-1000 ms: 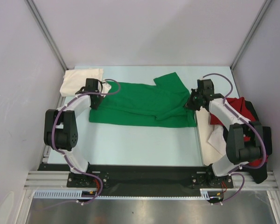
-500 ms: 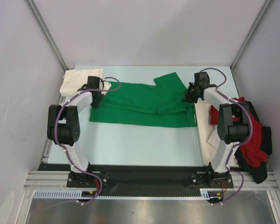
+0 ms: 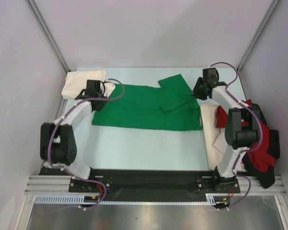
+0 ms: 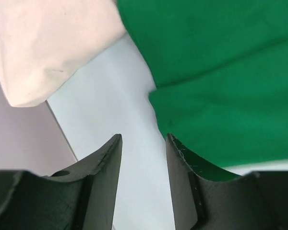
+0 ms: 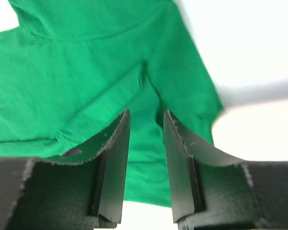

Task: Fold and stack the t-shirts
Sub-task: Fold the tshirt

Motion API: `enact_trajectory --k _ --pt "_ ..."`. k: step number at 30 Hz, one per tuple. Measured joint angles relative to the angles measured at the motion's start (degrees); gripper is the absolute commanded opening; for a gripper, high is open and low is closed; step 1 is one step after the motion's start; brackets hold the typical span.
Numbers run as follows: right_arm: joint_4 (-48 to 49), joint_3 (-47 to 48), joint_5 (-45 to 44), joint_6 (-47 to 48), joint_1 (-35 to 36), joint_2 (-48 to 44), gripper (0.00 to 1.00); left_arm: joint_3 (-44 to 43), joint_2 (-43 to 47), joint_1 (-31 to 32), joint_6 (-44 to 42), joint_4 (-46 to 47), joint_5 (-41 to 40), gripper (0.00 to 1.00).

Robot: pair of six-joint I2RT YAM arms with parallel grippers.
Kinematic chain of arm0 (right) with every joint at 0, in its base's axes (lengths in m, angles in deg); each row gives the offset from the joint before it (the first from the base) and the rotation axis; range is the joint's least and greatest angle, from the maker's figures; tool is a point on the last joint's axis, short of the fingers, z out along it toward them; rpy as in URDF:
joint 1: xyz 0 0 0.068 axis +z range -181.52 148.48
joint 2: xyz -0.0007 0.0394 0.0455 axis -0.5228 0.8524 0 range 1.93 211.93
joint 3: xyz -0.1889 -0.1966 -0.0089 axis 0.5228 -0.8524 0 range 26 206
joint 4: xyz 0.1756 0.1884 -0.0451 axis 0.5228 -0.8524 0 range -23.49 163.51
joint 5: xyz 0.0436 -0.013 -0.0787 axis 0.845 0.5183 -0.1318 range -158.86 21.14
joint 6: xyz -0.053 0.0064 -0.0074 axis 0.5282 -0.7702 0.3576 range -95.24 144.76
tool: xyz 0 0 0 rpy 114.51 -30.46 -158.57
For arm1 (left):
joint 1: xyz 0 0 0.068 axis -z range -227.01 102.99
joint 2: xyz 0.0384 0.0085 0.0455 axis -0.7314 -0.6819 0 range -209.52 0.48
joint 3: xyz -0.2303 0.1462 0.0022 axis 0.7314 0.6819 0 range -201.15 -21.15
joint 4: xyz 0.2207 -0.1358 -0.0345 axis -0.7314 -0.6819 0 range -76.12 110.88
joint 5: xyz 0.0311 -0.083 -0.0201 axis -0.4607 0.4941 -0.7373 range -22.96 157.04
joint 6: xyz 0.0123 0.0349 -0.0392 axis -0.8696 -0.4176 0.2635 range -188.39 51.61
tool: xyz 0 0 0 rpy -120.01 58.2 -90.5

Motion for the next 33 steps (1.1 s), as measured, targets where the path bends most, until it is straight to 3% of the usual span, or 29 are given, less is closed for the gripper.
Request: enact_trajectory --k 5,9,13,15,17,18,19,24,33 --pt "-2.75 -10.27 -4.81 1.88 1.66 -12.98 0.39 12.5 11.47 3.28 -8.33 2.34 2.45 0.48" --pt "-4.07 -18.56 -7.65 2.16 3.89 -20.74 0.38 18.8 8.66 3.34 -13.66 4.15 1.33 0.52" --pt "-4.94 -23.71 -8.57 2.12 5.4 -21.53 0.37 20.52 5.68 3.3 -16.41 5.25 1.03 0.52" --pt "-5.6 -25.24 -8.63 2.1 5.53 -21.53 0.37 20.52 4.7 3.34 -16.85 6.58 1.03 0.45" --pt "-5.86 -26.16 -8.76 2.08 5.49 -21.53 0.37 20.48 3.19 3.43 -17.07 8.28 0.37 0.26" --pt "-5.9 -26.49 -8.9 2.08 5.49 -21.55 0.38 20.41 2.21 3.52 -17.22 9.4 -0.11 0.09" --pt "-5.9 -26.64 -9.03 2.05 5.49 -21.55 0.39 20.33 1.51 3.61 -17.05 10.21 -0.87 0.01" --pt "-5.53 -28.33 -9.29 1.27 5.49 -21.79 0.41 21.2 1.14 3.82 -17.4 12.59 -2.01 0.0" --pt "-3.61 -33.24 -8.24 -1.46 7.43 -21.94 0.43 27.56 8.33 0.35 -17.38 13.49 -2.01 0.01"
